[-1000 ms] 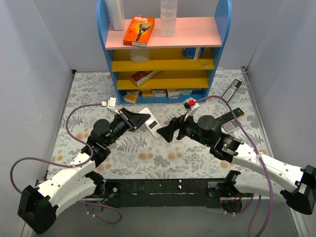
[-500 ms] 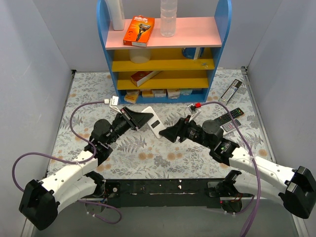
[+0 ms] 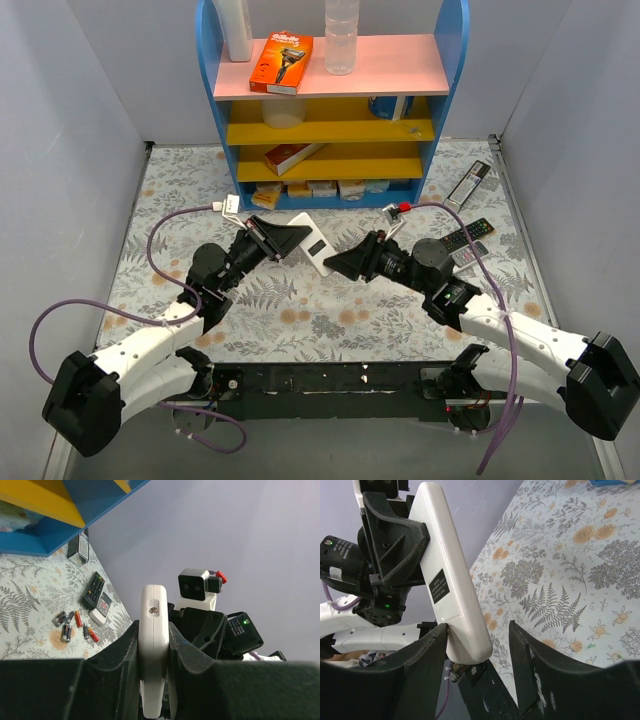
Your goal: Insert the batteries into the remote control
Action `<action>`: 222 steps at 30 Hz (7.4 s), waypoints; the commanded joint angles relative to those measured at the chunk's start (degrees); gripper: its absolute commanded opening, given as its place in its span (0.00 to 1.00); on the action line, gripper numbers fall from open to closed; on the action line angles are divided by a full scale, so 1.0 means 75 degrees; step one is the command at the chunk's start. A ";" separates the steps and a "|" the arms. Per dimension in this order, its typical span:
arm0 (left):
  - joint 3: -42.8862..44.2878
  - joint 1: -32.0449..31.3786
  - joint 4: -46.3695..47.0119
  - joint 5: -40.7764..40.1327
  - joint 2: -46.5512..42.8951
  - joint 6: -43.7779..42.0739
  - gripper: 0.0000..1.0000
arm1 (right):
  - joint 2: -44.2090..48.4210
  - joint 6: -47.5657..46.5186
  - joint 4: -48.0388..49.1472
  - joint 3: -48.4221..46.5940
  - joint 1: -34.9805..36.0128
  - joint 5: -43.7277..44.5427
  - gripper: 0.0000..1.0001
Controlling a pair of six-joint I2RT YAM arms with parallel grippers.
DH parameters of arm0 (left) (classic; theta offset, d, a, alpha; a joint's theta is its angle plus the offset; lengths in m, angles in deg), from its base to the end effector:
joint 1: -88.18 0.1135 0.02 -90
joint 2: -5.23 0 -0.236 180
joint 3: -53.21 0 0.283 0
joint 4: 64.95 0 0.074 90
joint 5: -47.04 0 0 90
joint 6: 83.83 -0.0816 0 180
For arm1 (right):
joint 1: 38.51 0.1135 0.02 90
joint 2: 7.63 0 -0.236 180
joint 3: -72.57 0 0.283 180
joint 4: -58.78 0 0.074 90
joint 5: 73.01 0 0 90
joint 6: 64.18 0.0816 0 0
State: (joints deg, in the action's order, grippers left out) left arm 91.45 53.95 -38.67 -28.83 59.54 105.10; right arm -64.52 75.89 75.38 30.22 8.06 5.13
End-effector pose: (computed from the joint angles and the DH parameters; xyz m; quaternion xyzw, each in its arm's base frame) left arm 0.2409 -0.1880 0.2540 -0.2609 0.5882 -0.7300 0.2302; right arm 0.2070 0.2430 0.2457 -0.0532 0.6925 0.5823 0.4224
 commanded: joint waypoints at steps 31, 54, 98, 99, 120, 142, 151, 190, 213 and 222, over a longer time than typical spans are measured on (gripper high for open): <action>-0.0935 0.0323 0.2388 -0.1239 0.0963 0.1129 0.00 | -0.0080 0.1129 -0.1407 0.0991 -0.0127 0.1218 0.32; -0.0912 0.0346 0.2083 -0.1193 0.1677 0.0133 0.00 | -0.0232 0.1844 -0.2861 0.0346 -0.0174 0.1546 0.27; -0.1662 0.0347 0.1146 -0.1275 0.2358 -0.0558 0.00 | -0.0712 0.1107 -0.1045 0.1436 -0.0724 0.1101 0.01; -0.1662 0.0346 0.0982 -0.1263 0.2264 -0.0582 0.00 | -0.0759 0.1048 -0.1021 0.1471 -0.0736 0.1089 0.01; -0.1662 0.0393 -0.2066 -0.1287 -0.1803 -0.0816 0.00 | -0.3804 0.1130 0.4765 0.1928 -0.0958 -0.1664 0.01; -0.1498 0.0393 -0.2113 -0.1064 -0.1721 -0.0816 0.00 | -0.6056 0.1412 0.8015 0.3616 -0.2213 -0.2884 0.11; -0.1509 0.0393 -0.2242 -0.1029 -0.1803 -0.0898 0.02 | -0.3926 -0.0414 0.3860 0.2775 -0.2259 -0.2533 0.46; -0.2283 0.0393 -0.3051 -0.0244 -0.3878 -0.1660 0.00 | -0.2551 -0.1824 -0.8323 -0.2513 -0.3829 0.3362 0.40; -0.2306 0.0393 -0.3027 -0.0279 -0.3772 -0.1461 0.00 | -0.3970 -0.2187 -0.7877 -0.2818 -0.4228 0.3058 0.32; -0.2236 0.0393 -0.2875 -0.0290 -0.3549 -0.1461 0.00 | -0.4275 -0.2316 -0.7759 -0.2947 -0.4240 0.3069 0.32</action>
State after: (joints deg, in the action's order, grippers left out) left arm 74.01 56.57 -61.73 -30.33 32.57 94.46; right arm -95.84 59.45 15.65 10.59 -23.46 28.17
